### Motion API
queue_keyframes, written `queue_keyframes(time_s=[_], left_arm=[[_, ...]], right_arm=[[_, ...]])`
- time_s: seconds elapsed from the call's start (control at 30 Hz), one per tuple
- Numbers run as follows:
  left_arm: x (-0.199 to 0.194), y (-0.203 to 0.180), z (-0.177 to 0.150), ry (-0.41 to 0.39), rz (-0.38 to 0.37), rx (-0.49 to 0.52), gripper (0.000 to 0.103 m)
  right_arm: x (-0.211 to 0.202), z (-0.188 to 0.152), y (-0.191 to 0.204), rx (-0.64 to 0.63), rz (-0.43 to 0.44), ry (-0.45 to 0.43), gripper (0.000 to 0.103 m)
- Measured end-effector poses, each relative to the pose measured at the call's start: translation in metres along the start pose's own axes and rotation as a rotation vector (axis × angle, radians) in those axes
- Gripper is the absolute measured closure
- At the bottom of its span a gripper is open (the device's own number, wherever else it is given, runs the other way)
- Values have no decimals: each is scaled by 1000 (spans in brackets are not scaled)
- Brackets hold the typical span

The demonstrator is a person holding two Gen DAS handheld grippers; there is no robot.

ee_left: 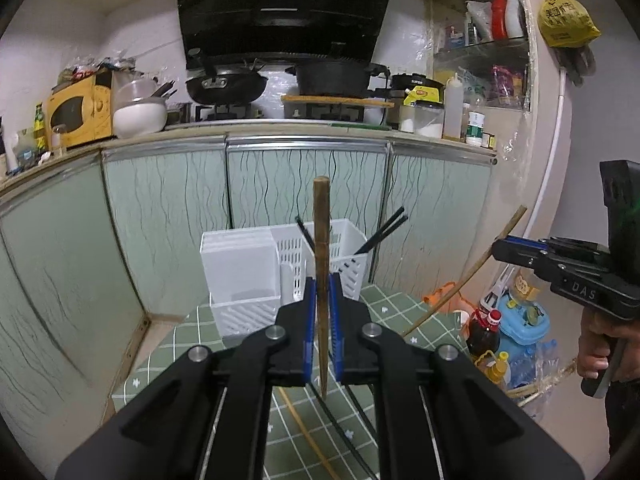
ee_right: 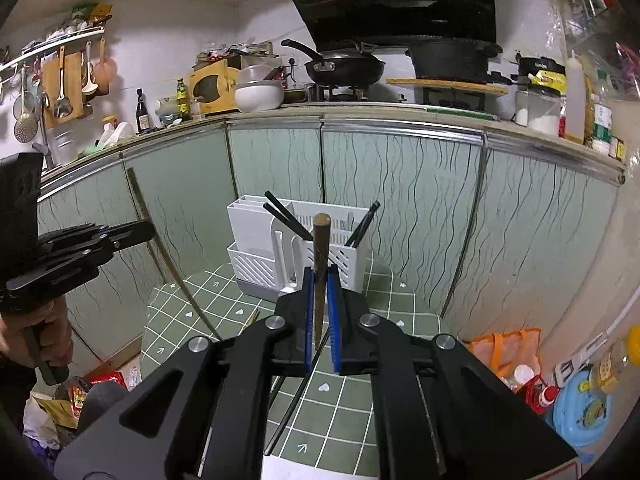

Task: Organize utensils
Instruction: 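Lower both wooden chopsticks into the holder slots and open both grippers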

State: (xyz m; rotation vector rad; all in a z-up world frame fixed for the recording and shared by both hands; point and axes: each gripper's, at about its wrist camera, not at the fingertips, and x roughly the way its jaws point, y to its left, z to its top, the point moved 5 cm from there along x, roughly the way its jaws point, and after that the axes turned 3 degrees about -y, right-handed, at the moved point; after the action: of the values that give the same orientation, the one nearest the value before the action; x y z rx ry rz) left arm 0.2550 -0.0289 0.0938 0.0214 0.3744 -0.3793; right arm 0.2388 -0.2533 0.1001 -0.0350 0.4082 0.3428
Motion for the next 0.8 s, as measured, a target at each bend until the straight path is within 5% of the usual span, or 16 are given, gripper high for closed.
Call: queue_keyframes(time_s=[0.8], left_arm=[[78,-12,104,-43,-71,23,95]], right_arm=[[61,111,-18,-15,37,-9,97]])
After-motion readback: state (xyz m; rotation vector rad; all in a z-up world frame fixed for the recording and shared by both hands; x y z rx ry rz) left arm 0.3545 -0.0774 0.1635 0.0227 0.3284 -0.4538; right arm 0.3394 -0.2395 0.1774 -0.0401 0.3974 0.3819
